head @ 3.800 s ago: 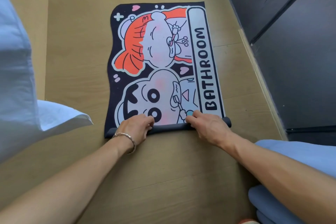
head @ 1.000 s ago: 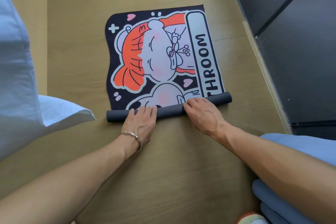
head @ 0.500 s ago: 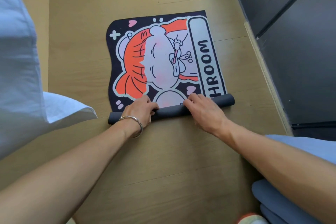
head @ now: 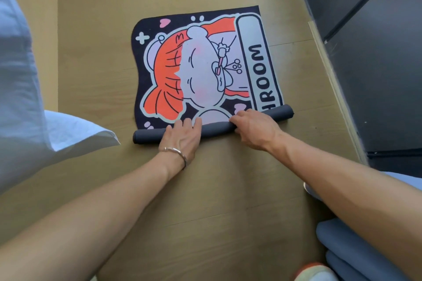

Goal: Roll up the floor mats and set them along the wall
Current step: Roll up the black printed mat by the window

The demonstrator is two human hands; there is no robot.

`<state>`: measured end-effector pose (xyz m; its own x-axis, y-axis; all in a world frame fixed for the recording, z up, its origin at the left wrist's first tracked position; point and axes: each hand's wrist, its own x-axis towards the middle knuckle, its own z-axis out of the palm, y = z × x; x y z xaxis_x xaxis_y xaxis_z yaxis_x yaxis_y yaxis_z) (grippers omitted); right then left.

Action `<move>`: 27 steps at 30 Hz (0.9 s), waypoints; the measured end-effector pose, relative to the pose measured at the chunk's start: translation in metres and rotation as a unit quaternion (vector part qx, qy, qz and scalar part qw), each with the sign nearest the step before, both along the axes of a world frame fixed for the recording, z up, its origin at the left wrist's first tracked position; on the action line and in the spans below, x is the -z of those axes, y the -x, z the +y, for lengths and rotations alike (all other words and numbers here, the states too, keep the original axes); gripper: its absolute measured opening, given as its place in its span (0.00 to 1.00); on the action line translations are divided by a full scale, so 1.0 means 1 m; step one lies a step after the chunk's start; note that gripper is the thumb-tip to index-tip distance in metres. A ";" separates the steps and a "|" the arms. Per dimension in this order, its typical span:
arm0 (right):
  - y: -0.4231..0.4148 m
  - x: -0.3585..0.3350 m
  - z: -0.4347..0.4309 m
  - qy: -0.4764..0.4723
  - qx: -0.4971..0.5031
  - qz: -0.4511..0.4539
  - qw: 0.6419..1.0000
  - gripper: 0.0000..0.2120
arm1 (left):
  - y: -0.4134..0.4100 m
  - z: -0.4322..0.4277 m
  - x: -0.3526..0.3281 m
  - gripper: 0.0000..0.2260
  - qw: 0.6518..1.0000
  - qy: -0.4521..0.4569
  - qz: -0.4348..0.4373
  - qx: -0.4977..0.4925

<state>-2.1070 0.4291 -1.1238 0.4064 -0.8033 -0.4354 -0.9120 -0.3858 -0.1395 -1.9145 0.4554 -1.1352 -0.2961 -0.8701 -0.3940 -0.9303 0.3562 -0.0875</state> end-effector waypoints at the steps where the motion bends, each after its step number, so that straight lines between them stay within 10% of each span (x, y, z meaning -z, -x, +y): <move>1: 0.001 -0.005 -0.005 -0.033 0.017 -0.006 0.999 0.13 | -0.004 -0.008 -0.004 0.19 1.000 -0.019 0.016 -0.002; 5: 0.005 -0.013 -0.008 -0.090 0.048 -0.041 0.994 0.15 | -0.016 -0.027 -0.015 0.12 0.992 -0.105 0.066 -0.008; 11: 0.018 0.014 0.025 0.114 -0.055 0.000 0.992 0.28 | -0.018 -0.046 0.004 0.13 0.966 -0.130 0.190 -0.115; 17: -0.001 0.010 0.009 0.086 -0.026 0.048 0.995 0.24 | -0.007 -0.018 0.004 0.15 0.995 0.035 0.093 -0.015; 27: -0.009 -0.009 0.005 0.010 -0.003 0.035 0.999 0.15 | -0.008 -0.025 -0.008 0.11 0.997 -0.043 0.040 0.047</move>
<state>-2.0985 0.4340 -1.1145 0.3800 -0.8096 -0.4474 -0.9169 -0.3935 -0.0669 -1.9063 0.4300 -1.1268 -0.4092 -0.8011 -0.4367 -0.8949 0.4459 0.0205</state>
